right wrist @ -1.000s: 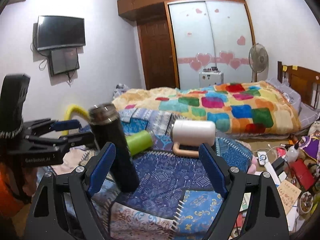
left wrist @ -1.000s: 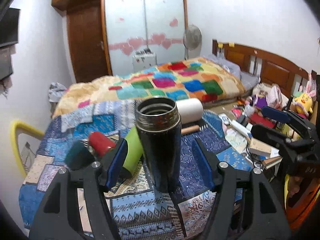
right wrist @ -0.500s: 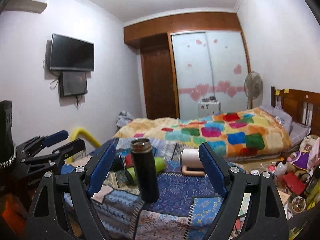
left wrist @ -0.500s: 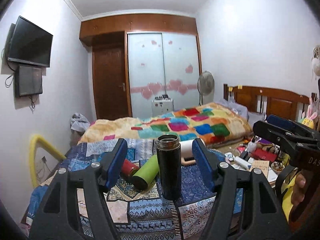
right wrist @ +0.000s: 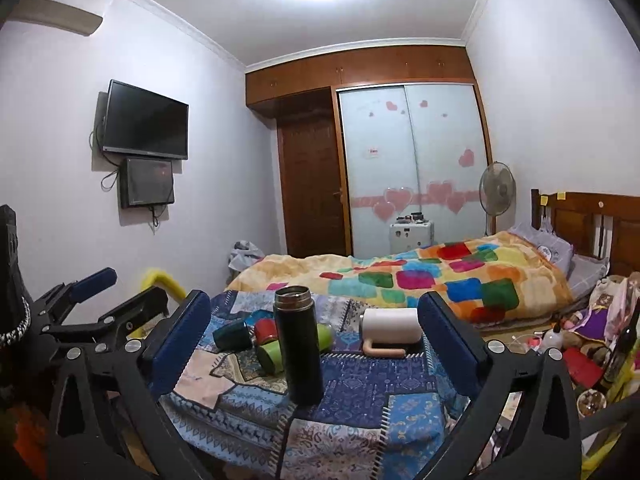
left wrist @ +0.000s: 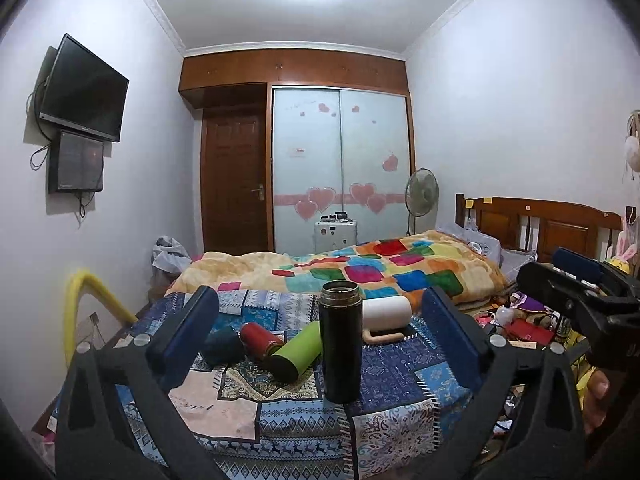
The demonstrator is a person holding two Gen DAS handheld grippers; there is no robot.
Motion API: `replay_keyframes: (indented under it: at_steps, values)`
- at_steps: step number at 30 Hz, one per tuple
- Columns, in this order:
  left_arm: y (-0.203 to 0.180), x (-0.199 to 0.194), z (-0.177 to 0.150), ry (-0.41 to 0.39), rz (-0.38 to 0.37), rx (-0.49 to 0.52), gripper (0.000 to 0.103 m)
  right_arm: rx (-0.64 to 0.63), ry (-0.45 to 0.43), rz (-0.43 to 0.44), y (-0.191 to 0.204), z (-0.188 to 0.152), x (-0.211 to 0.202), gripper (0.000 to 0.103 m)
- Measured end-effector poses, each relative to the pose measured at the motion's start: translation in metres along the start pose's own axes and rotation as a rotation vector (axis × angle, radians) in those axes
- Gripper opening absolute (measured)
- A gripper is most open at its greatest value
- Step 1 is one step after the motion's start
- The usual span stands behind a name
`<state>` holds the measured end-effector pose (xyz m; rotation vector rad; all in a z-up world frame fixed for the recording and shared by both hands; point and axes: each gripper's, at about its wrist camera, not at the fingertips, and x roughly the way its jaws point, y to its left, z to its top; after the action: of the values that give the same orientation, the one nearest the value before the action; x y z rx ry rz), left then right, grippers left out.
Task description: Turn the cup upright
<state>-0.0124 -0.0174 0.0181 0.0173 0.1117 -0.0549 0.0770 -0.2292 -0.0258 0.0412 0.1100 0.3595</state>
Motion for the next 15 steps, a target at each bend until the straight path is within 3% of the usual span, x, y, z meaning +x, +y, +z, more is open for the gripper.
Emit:
replay_keyframes:
  at_steps: [15]
  values:
    - [-0.0013,0.0005,-0.0079,0.012,0.013,-0.007,0.103,-0.019,0.000,-0.014,0.0029,-0.0025,-0.0043,0.103]
